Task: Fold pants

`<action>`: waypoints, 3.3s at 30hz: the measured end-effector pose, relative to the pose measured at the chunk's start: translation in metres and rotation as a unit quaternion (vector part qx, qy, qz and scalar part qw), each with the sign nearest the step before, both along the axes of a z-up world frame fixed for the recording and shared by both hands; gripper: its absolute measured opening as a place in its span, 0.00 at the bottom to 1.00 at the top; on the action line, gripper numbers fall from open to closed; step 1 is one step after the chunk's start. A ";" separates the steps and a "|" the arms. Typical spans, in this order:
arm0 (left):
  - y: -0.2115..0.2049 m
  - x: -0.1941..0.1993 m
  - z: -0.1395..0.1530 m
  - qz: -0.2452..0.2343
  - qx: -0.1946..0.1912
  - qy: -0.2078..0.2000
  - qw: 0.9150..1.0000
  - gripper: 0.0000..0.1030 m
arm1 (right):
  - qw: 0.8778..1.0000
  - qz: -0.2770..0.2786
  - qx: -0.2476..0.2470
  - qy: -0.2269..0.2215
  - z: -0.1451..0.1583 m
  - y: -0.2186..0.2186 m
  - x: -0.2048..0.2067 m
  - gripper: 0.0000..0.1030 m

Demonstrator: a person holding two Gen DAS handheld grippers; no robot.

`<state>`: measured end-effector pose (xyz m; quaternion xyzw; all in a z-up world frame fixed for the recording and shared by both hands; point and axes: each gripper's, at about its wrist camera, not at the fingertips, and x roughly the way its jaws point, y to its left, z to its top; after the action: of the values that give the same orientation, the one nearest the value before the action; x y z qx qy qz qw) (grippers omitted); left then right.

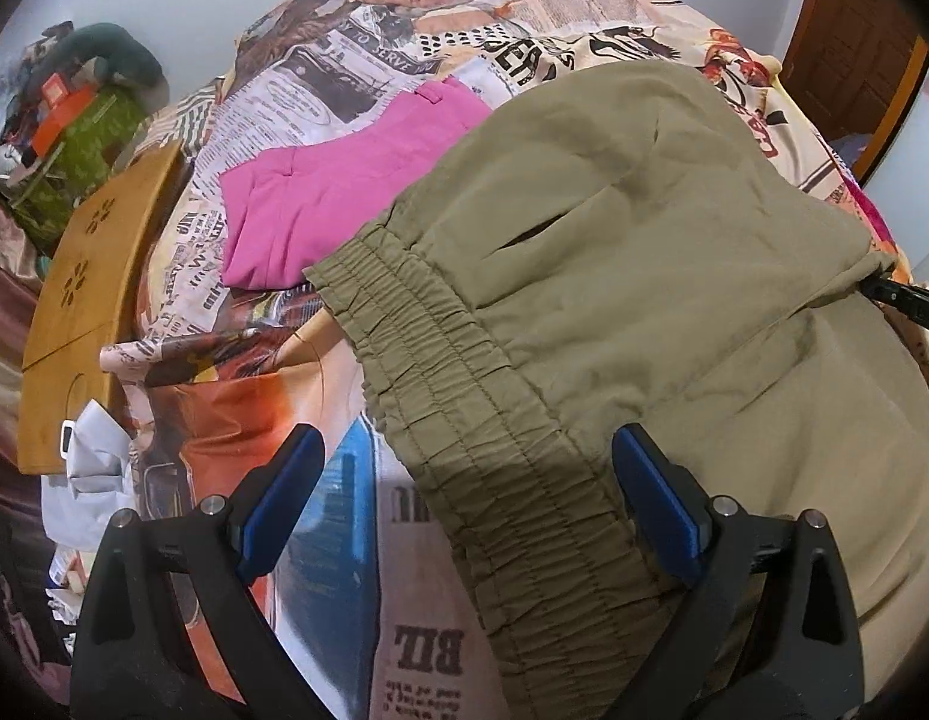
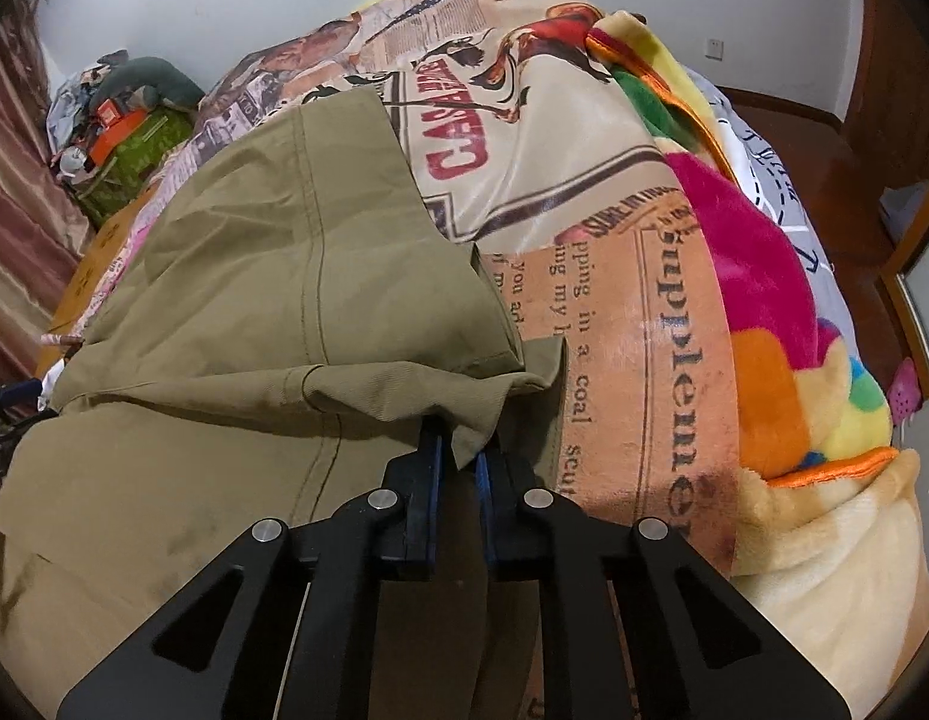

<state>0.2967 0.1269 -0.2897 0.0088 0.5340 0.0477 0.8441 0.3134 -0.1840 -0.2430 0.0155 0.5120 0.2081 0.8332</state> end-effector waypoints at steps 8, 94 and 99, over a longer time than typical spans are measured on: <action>0.000 0.000 -0.003 0.006 0.012 -0.008 1.000 0.98 | 0.999 -0.001 -0.043 0.020 -0.003 0.008 0.006 0.07; -0.016 0.059 0.047 -0.014 0.082 -0.032 0.996 0.90 | 0.993 -0.029 -0.066 -0.092 0.085 0.000 0.005 0.46; -0.009 0.070 0.069 0.003 0.067 -0.057 0.996 0.91 | 0.990 -0.028 -0.034 -0.133 0.119 0.009 0.014 0.53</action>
<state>0.3664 0.1175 -0.2207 0.0615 0.4810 0.0861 0.8703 0.3279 -0.1747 -0.1241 -0.0268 0.4027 0.1671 0.8995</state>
